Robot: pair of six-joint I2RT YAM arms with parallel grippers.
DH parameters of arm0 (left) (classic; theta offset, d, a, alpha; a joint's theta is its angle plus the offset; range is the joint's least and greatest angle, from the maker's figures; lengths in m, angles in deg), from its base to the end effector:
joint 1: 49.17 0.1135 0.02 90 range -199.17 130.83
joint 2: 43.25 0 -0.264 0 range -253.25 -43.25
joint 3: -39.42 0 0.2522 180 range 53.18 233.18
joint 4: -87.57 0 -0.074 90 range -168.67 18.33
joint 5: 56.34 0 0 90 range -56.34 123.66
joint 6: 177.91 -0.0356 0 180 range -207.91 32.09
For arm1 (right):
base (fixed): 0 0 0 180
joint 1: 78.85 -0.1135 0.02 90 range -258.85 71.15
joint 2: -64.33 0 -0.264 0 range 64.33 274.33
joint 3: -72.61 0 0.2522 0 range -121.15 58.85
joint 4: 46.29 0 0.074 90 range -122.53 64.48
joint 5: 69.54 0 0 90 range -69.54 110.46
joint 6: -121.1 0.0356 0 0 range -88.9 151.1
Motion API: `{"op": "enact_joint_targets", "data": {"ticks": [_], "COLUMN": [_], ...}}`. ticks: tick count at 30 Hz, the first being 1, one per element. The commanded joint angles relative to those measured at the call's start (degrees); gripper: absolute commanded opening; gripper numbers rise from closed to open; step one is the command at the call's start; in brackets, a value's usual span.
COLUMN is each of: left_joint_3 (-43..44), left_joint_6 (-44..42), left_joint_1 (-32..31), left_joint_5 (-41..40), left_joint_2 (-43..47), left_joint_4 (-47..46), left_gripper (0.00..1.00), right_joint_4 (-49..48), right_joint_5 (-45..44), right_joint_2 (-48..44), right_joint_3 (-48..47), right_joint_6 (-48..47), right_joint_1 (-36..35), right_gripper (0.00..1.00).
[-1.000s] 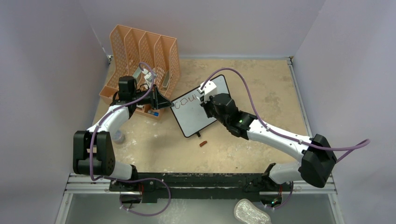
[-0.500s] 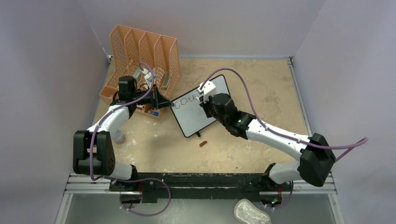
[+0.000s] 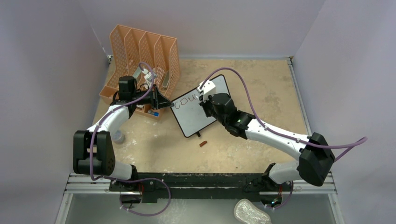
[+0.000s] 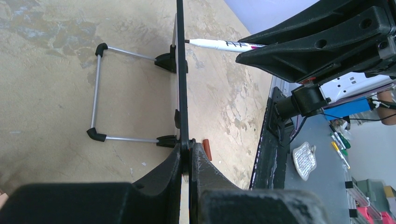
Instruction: Write a sentence on the whiteboard
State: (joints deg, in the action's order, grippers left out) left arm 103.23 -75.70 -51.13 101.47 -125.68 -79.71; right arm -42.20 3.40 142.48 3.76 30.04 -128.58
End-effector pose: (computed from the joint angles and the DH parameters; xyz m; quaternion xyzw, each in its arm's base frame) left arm 0.2976 -0.0432 0.2492 0.2075 0.7451 -0.5327 0.3435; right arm 0.2147 0.2372 0.3061 -0.2498 0.7405 0.1465 0.6065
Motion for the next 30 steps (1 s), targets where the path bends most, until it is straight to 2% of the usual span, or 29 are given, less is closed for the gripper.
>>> {"op": "enact_joint_targets", "data": {"ticks": [1, 20, 30], "left_joint_3": [0.6, 0.8, 0.8], "left_joint_6": [-2.6, -2.9, -2.9], "left_joint_1": [-1.0, -1.0, -1.0], "left_joint_5": [-0.1, -0.2, -0.6], "left_joint_2": [-1.0, -1.0, -1.0], "left_joint_4": [2.8, 3.2, 3.3], "left_gripper": [0.0, 0.0, 0.0], "right_joint_4": [-3.5, -3.3, -2.6], "right_joint_5": [-1.7, -3.3, -2.0], "right_joint_2": [0.5, 0.3, -3.7], "right_joint_3": [-2.6, -2.4, -0.6], "right_joint_6": [-0.1, 0.4, 0.6], "right_joint_1": [0.4, 1.5, 1.6], "right_gripper": [0.0, 0.0, 0.0]}}
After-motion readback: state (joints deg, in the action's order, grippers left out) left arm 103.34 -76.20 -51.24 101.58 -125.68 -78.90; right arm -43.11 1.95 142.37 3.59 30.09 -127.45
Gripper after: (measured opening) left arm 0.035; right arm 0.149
